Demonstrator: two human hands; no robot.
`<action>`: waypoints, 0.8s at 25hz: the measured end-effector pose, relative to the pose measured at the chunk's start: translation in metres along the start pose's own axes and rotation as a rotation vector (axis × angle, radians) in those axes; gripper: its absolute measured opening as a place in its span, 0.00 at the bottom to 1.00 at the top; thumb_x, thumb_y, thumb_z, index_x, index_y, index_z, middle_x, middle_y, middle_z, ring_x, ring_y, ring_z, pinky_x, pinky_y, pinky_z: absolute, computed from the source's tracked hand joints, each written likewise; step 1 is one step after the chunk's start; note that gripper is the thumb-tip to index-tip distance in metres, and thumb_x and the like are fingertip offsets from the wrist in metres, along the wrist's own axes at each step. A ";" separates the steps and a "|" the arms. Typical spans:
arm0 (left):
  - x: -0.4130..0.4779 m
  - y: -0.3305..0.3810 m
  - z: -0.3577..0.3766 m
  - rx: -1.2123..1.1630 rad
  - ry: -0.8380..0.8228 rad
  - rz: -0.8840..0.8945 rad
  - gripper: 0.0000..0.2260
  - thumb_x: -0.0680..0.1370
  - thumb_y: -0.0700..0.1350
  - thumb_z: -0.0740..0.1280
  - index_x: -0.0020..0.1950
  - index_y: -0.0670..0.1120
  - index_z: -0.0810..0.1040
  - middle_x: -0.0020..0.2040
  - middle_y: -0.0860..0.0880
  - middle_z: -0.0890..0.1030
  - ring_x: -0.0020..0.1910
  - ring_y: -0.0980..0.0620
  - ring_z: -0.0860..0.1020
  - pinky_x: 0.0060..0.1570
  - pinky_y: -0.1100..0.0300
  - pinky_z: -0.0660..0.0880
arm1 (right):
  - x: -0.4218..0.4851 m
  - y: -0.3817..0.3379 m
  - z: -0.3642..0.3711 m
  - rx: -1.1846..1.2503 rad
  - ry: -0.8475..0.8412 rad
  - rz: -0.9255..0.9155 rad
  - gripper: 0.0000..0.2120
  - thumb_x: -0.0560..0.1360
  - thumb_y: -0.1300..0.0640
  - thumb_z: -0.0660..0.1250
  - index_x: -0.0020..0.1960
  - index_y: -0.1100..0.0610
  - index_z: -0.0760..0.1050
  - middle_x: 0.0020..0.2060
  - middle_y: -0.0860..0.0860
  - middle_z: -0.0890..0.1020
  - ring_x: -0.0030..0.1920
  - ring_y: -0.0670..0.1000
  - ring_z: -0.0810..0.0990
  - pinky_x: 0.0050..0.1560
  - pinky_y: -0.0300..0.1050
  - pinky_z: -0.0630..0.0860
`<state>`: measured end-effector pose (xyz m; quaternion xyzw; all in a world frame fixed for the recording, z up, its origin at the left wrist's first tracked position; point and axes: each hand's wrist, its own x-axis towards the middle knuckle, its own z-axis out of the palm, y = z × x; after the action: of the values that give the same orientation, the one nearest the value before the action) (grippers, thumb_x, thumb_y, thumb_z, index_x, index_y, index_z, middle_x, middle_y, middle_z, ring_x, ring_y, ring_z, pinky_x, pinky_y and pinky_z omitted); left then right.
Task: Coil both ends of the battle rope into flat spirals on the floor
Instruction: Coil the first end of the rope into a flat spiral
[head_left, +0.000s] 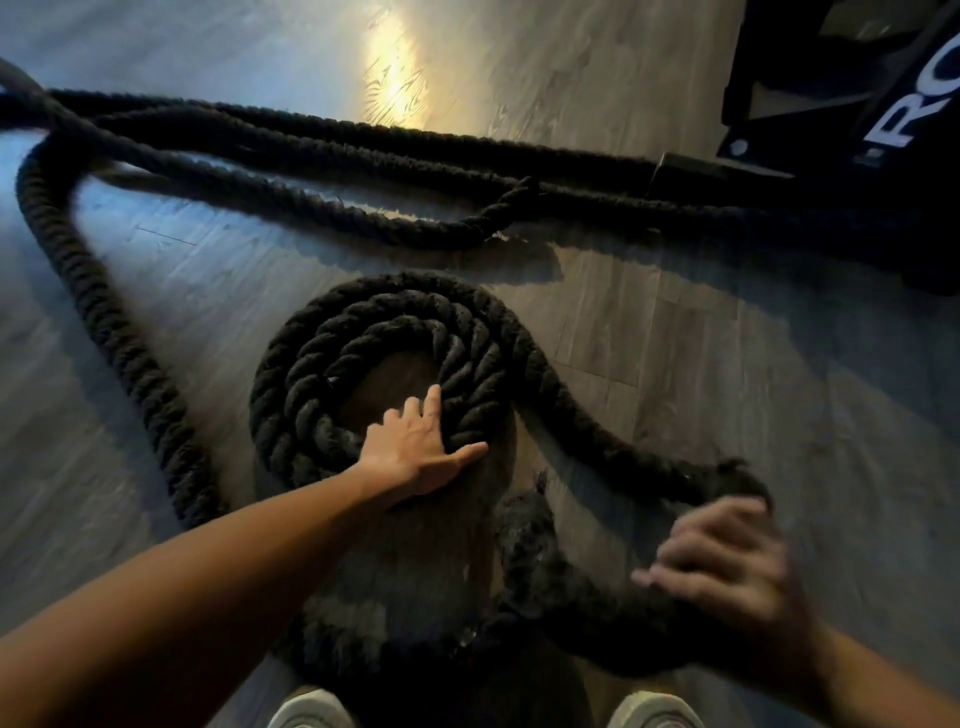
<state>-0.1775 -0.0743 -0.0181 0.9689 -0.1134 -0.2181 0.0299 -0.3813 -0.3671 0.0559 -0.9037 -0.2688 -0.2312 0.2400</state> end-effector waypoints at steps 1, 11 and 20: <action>0.002 0.011 0.001 -0.036 -0.026 -0.027 0.53 0.67 0.82 0.50 0.81 0.50 0.45 0.76 0.44 0.63 0.71 0.38 0.67 0.65 0.41 0.69 | -0.016 -0.012 0.016 -0.001 -0.066 -0.041 0.08 0.70 0.56 0.76 0.43 0.49 0.78 0.42 0.45 0.80 0.43 0.50 0.80 0.49 0.51 0.72; -0.024 -0.101 -0.049 0.356 -0.058 0.690 0.45 0.65 0.83 0.54 0.78 0.63 0.57 0.65 0.53 0.74 0.67 0.50 0.70 0.73 0.46 0.61 | 0.028 0.036 0.095 0.123 -0.766 -0.054 0.24 0.64 0.41 0.69 0.55 0.50 0.69 0.49 0.49 0.74 0.53 0.55 0.72 0.61 0.50 0.66; -0.031 -0.093 -0.005 0.556 0.106 0.522 0.50 0.70 0.80 0.43 0.81 0.49 0.42 0.60 0.43 0.75 0.56 0.40 0.74 0.64 0.34 0.62 | 0.138 0.057 0.080 0.834 -0.382 1.110 0.36 0.65 0.20 0.59 0.54 0.48 0.76 0.46 0.51 0.82 0.45 0.50 0.82 0.53 0.52 0.78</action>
<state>-0.1828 0.0235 -0.0106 0.8884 -0.4094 -0.1134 -0.1739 -0.2209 -0.3124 0.0514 -0.7649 0.1268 0.2090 0.5960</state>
